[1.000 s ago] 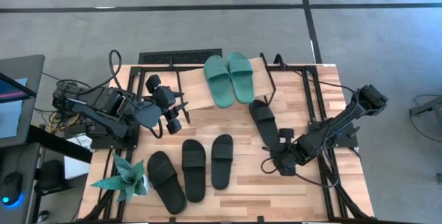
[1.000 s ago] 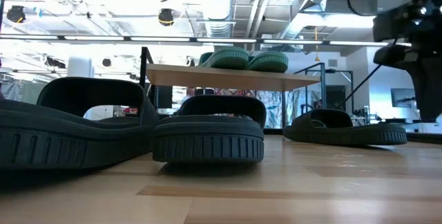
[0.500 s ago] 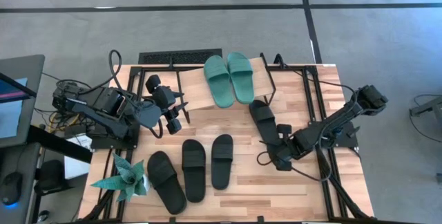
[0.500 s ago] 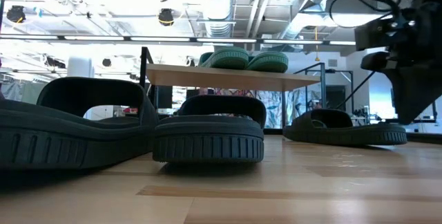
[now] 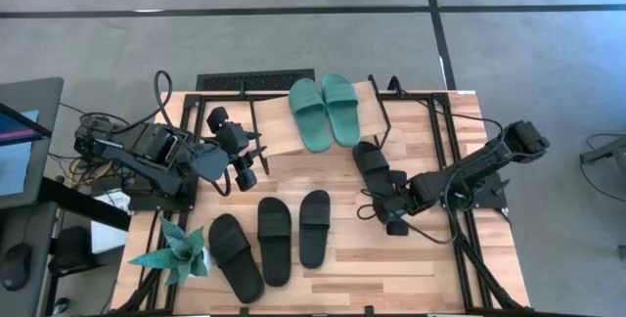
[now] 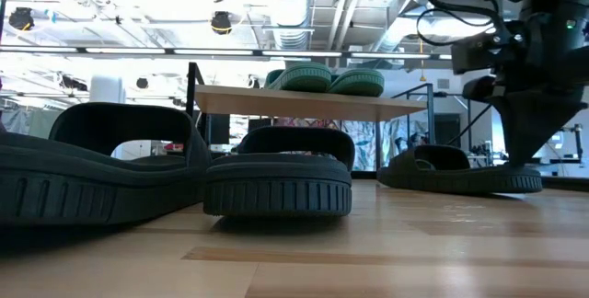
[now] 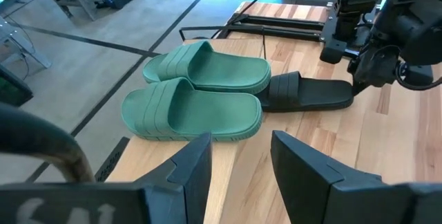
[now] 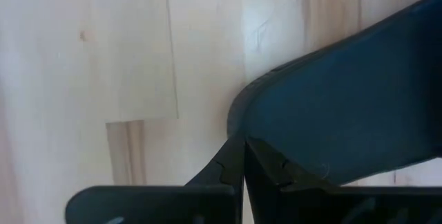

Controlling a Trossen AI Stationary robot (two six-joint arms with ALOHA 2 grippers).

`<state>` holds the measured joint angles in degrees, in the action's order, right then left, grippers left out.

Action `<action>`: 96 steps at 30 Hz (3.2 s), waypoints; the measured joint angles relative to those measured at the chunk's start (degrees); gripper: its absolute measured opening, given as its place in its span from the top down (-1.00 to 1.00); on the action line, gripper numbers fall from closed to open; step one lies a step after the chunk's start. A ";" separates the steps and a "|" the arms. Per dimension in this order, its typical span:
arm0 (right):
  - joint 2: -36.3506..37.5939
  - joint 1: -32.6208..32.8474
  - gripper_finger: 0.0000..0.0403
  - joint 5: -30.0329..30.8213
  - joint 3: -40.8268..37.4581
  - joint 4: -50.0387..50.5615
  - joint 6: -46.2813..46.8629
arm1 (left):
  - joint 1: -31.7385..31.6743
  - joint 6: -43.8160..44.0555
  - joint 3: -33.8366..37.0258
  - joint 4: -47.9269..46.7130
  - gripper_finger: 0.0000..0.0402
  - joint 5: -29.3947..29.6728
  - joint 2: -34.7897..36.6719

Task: Pick and place slides into the shelf
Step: Put the black slide under the shelf

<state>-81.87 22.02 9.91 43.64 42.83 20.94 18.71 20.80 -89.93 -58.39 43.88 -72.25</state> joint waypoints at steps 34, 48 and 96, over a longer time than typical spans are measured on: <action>-0.02 -1.11 1.00 1.97 -3.26 -3.57 1.32 | -0.01 0.35 0.00 0.00 0.31 0.04 0.00; -0.02 -9.23 1.00 1.97 -3.91 -7.76 -5.30 | -0.01 1.01 0.00 0.00 0.31 0.05 0.00; -0.02 -29.90 1.00 1.83 -3.91 -19.34 -19.49 | -0.05 0.63 0.00 -0.11 0.31 0.37 0.00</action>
<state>-81.89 -7.89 11.74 39.72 23.49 1.45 18.65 21.43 -89.93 -58.50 44.25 -72.25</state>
